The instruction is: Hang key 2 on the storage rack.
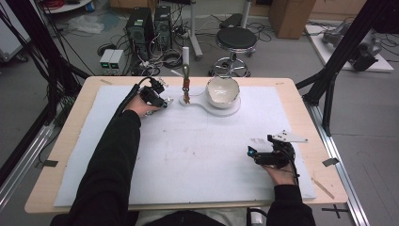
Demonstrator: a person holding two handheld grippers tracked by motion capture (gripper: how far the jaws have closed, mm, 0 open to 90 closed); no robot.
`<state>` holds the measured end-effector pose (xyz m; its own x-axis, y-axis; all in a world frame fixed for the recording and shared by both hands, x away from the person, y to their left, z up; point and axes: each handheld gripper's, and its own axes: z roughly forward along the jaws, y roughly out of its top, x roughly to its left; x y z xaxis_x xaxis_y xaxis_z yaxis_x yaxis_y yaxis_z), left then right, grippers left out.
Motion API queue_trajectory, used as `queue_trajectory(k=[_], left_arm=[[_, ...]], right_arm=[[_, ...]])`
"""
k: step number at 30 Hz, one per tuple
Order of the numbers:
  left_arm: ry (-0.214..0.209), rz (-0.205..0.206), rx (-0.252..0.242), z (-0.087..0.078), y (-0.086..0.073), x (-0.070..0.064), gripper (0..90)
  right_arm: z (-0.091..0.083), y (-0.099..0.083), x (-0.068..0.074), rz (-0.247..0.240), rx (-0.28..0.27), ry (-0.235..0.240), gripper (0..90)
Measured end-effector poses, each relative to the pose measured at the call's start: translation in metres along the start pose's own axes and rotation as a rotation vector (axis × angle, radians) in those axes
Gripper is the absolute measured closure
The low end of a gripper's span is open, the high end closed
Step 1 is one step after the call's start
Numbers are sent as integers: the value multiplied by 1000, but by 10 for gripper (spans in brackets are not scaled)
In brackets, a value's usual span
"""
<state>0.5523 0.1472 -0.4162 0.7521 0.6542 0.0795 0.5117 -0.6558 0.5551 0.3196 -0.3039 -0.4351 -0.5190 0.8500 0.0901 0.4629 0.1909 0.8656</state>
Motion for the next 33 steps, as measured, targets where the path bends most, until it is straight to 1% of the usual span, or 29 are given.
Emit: queue_trajectory(k=[2,3,5,6,7,10,16,18,20,21,22,23,24,25,26,27,28,29,31,33], left_arm=[[-1,1,2,0,0,0,744],[8,8,15,-2,0,-1,744],[13,8,16,-2,0,-1,744],[23,7,16,-4,1,-2,744],[41,10,2,-9,2,-2,744],[52,8,-17,-18,5,-2,744],[53,-26,-46,-33,4,-1,744],[55,-27,-49,-34,3,-1,745],[67,-32,-67,-43,2,-1,745],[74,-26,-69,-46,2,0,746],[74,-26,-69,-46,2,0,746],[86,-30,-86,-52,3,0,747],[86,-30,-86,-52,3,0,747],[100,-28,-99,-60,3,1,748],[105,-23,-103,-64,3,1,748],[114,-24,-112,-67,3,2,748],[114,-24,-112,-67,3,2,749],[125,-34,-135,-74,3,4,749],[143,-45,-165,-83,3,7,749],[174,-59,-194,-92,3,10,749]], right_arm=[[0,0,0,-3,-3,1,8],[0,0,0,-2,-3,2,8],[0,0,0,1,-3,1,8],[0,0,0,1,-3,1,8],[-1,0,0,-2,-6,2,8],[-1,0,-1,-2,-10,2,8],[-1,0,-1,-1,-12,8,8],[-1,0,-1,-2,-11,9,8],[-1,0,0,-4,-13,10,8],[-1,1,0,-3,-14,10,8],[-2,1,0,-5,-15,12,8],[-2,1,0,-8,-17,11,8],[-2,1,0,-7,-18,11,8],[-2,1,0,-4,-18,11,8],[-2,1,0,-1,-18,11,8],[-2,1,0,-1,-18,11,8],[-2,1,0,0,-19,11,7],[-2,1,0,1,-18,12,8],[-2,1,0,1,-20,12,8],[-2,1,0,3,-20,12,8]])
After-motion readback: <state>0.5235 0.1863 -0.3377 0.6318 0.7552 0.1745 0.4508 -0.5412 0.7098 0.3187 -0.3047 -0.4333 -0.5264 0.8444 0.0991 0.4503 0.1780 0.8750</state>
